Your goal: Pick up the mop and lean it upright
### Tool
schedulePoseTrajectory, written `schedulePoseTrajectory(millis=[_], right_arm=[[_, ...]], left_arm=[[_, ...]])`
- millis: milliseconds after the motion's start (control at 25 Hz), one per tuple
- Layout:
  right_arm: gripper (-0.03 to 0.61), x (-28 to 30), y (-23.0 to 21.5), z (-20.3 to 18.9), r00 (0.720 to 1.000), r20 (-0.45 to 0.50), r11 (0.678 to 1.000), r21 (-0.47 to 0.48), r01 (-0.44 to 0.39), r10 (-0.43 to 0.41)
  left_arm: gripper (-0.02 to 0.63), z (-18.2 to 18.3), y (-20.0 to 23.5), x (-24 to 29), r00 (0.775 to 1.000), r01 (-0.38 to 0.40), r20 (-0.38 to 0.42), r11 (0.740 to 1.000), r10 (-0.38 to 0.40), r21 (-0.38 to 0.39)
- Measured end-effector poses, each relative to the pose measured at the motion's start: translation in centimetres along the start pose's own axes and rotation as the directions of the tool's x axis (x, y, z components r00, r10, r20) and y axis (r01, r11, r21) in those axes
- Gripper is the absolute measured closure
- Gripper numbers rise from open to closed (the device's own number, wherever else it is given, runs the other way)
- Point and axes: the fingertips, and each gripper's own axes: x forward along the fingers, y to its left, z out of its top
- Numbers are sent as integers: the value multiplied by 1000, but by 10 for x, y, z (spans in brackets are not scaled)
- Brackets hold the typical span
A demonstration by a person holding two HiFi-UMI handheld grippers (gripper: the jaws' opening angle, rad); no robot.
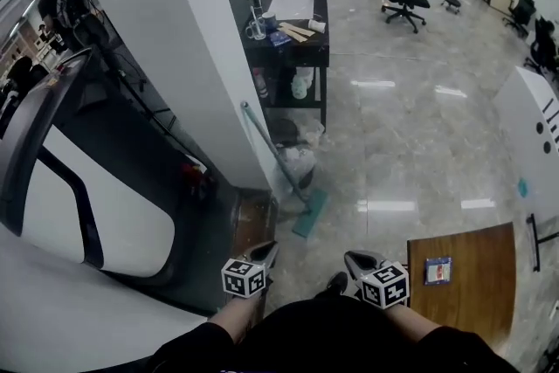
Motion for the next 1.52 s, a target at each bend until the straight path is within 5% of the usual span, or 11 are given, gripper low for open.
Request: schedulePoseTrajectory(millis=[320, 520, 840, 1120, 1520], right_arm=[[574, -22, 123, -52, 999, 28, 999, -25, 19, -19], [574, -50, 168, -96, 998, 17, 998, -18, 65, -64], [574, -95, 200, -114, 994, 68, 996, -19, 86, -85], [574, -142, 225, -115, 988, 153, 999, -50, 19, -12], [574, -236, 243, -191, 968, 243, 997, -67, -41, 56]], left_arm=[[594, -27, -31, -115, 991, 92, 83, 990, -101, 108], [594, -52, -51, -166, 976, 147, 147, 985, -159, 89], [594, -53, -108, -220, 948, 216, 208, 968, -239, 128], [594, -44, -178, -271, 935, 179, 273, 965, -227, 191], [594, -98, -323, -302, 942, 141, 261, 957, -209, 255]])
